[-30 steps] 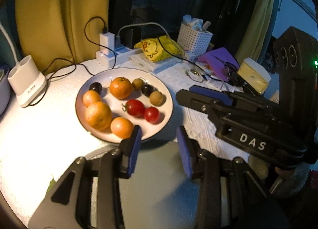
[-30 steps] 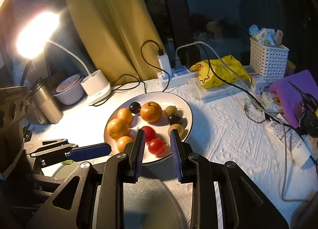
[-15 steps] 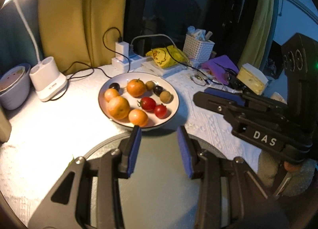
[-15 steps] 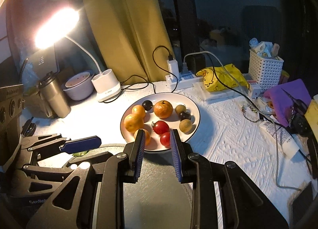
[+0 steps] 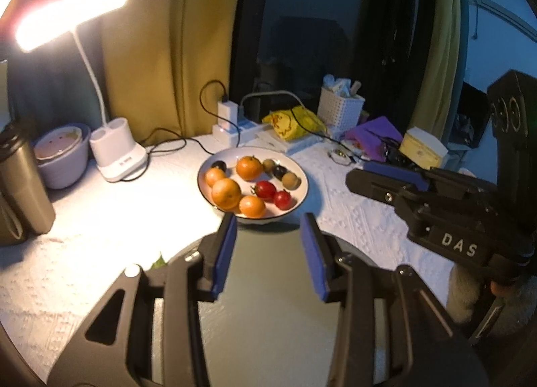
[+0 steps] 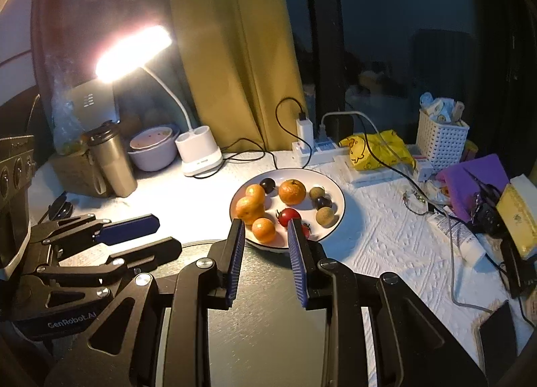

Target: Organize fruits

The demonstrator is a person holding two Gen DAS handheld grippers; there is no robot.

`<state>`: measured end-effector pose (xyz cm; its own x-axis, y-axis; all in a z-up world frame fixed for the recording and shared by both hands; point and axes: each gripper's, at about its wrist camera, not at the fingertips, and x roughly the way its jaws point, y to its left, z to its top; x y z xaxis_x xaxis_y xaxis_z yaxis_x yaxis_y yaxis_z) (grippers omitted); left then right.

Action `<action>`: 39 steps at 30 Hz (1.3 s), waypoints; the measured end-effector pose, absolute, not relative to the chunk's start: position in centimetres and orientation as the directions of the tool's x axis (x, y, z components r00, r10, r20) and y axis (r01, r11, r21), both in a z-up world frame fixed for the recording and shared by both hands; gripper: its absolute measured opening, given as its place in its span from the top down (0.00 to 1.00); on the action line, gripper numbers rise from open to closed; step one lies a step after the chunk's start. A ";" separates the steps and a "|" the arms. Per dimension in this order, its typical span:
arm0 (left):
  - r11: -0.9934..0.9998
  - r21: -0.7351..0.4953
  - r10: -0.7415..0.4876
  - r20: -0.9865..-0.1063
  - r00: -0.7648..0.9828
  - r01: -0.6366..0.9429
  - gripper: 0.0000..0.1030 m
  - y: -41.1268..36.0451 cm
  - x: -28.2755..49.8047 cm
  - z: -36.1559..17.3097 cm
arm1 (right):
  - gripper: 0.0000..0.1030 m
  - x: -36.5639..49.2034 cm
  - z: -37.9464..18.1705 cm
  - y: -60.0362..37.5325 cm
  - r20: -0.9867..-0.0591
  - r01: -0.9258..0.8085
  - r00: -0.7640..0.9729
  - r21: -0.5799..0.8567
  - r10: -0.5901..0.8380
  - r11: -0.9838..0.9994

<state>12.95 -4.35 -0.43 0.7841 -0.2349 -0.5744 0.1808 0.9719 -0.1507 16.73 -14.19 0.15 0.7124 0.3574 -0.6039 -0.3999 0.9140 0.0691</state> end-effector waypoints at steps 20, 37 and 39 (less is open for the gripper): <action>0.978 -0.140 -0.204 -0.437 0.876 0.157 0.32 -3.3 5.7 4.7 | 0.65 9.5 4.9 -13.0 -0.514 -0.432 0.770 0.018 0.379 0.902; 0.992 -0.089 -0.117 -0.348 0.930 0.091 0.10 -2.6 1.4 8.1 | 0.45 5.1 8.3 -14.3 -0.434 -0.392 0.830 -0.006 0.350 0.920; 0.994 -0.079 -0.102 -0.342 0.934 0.080 0.10 -2.5 1.2 8.5 | 0.44 4.6 8.8 -14.5 -0.420 -0.384 0.841 -0.017 0.341 0.923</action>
